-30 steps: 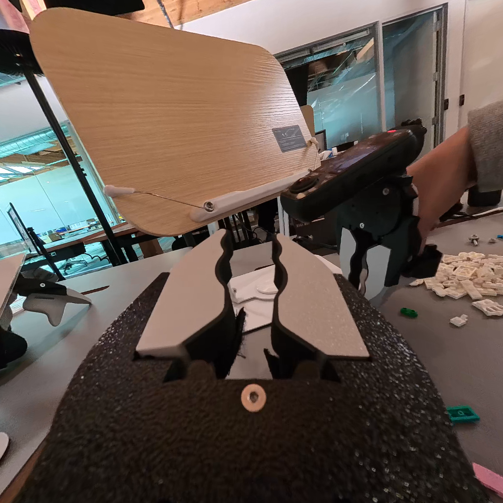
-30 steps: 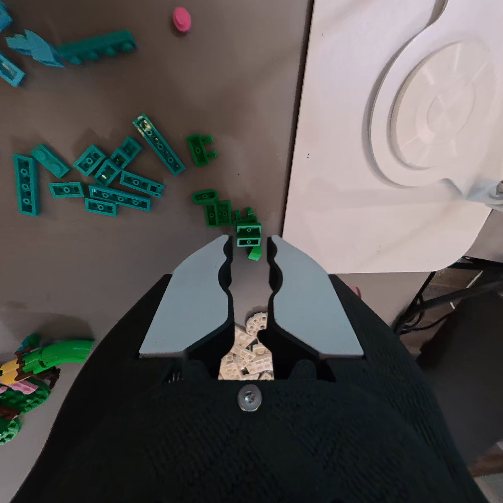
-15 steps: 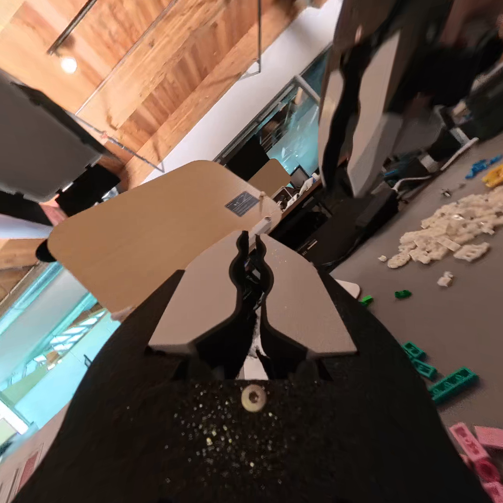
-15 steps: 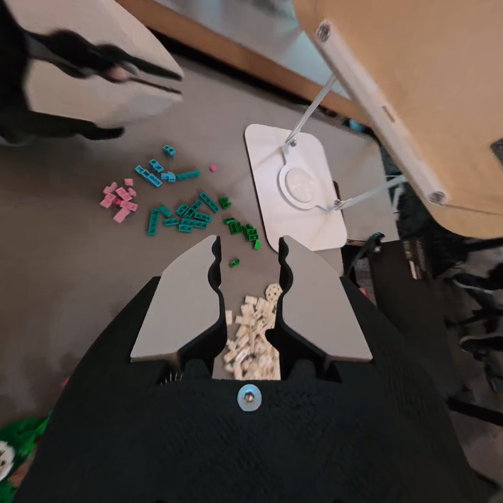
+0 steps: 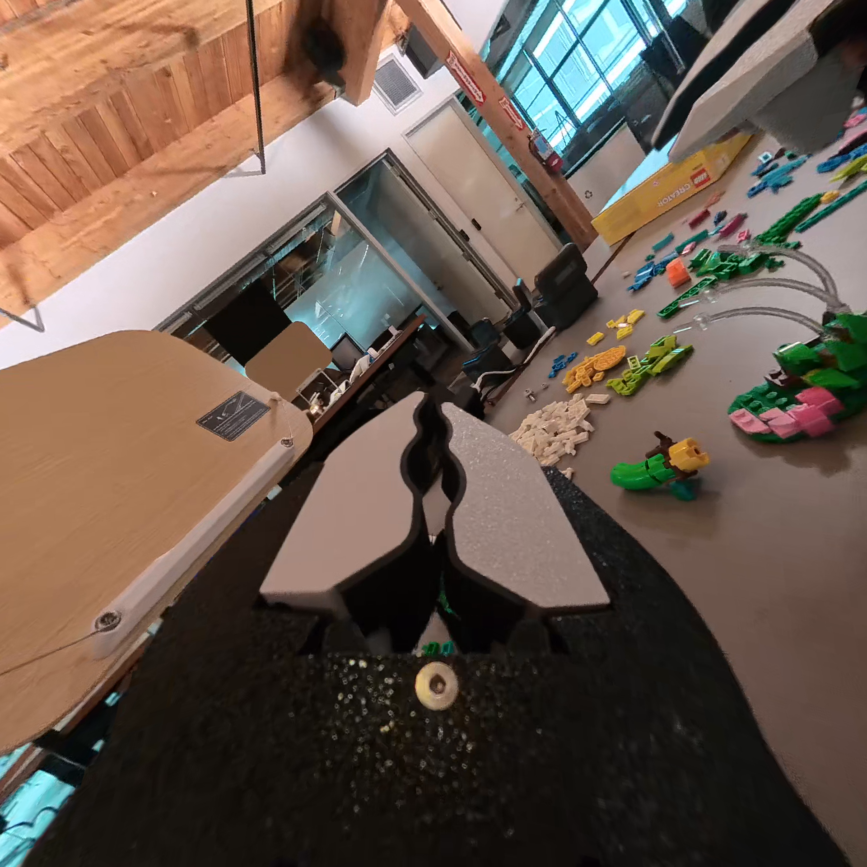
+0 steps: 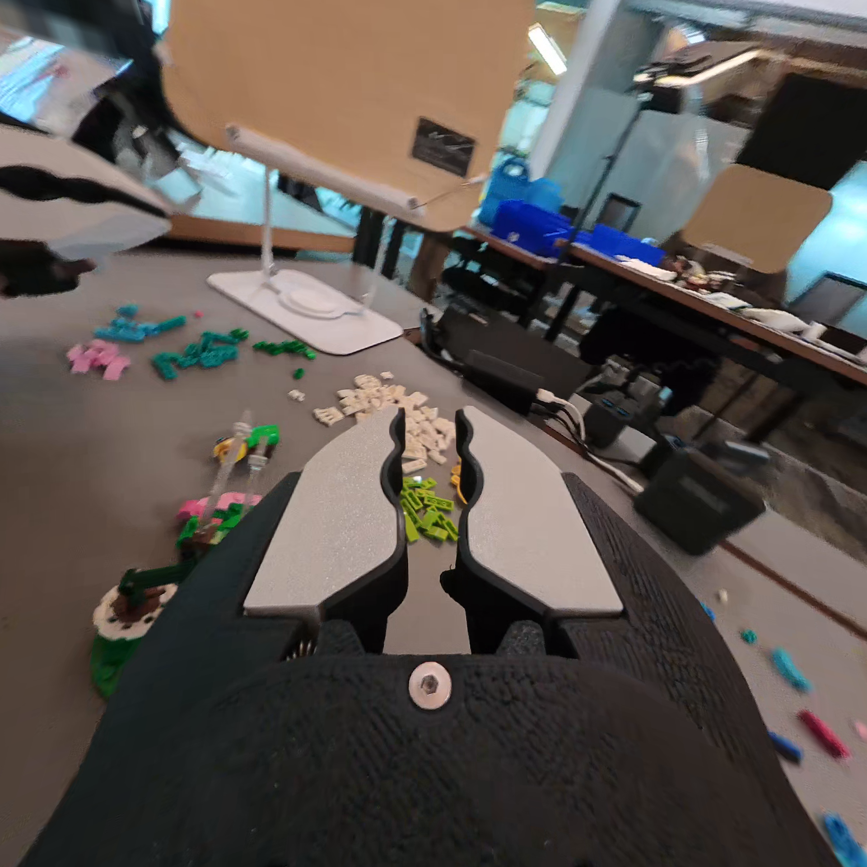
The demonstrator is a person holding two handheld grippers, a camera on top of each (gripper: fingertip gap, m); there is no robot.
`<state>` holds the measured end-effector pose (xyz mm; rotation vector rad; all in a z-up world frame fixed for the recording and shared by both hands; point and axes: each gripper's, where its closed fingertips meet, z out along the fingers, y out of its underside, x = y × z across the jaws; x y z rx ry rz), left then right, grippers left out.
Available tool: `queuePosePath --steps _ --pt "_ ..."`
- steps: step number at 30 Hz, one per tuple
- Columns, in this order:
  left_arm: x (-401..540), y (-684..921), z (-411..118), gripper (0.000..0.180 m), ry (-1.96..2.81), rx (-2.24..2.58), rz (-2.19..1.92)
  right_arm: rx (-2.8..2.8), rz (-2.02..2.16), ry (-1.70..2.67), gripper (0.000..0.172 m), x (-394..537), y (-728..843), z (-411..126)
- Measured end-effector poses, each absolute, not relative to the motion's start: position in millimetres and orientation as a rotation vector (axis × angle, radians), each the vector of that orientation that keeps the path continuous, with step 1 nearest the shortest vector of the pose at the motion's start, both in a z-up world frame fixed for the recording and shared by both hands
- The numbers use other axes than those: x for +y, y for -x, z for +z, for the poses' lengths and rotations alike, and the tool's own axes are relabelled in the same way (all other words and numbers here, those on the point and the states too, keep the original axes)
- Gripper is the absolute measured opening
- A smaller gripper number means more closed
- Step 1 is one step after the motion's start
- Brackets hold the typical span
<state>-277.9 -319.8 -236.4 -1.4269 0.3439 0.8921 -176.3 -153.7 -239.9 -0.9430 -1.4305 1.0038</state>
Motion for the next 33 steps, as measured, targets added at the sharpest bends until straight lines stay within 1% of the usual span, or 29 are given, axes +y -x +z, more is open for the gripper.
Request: queuePosePath --steps 3,7,10,19,23,26,31,33 --pt "-322.0 282.7 -232.4 0.0 1.427 0.333 1.04 -1.247 1.027 1.004 0.017 -133.2 168.6 -245.5" --pt "-331.4 291.0 -223.8 0.0 1.356 0.48 1.562 -1.169 0.963 0.982 0.014 -125.1 166.8 -246.9" --pt "-329.2 288.5 -224.3 0.0 1.308 0.61 1.781 -1.171 0.957 0.974 0.013 -130.3 169.4 -251.2" --pt "-321.7 274.9 -223.6 0.001 1.198 0.779 1.964 -1.239 0.967 0.973 0.011 -144.0 178.1 -266.4" --pt "-321.2 270.1 -218.9 0.007 1.16 0.759 1.963 -1.24 0.965 0.97 0.011 -144.5 178.4 -266.2" --pt "-321.1 269.2 -216.5 0.009 1.138 0.742 1.97 -1.243 0.966 0.967 0.011 -145.0 178.4 -266.2" --pt "-319.7 268.6 -215.7 0.054 1.136 0.713 1.949 -1.261 0.958 0.952 0.011 -147.7 179.1 -266.9" --pt "-320.0 270.3 -214.6 0.064 1.133 0.695 1.955 -1.269 0.951 0.944 0.011 -149.1 179.4 -267.4"
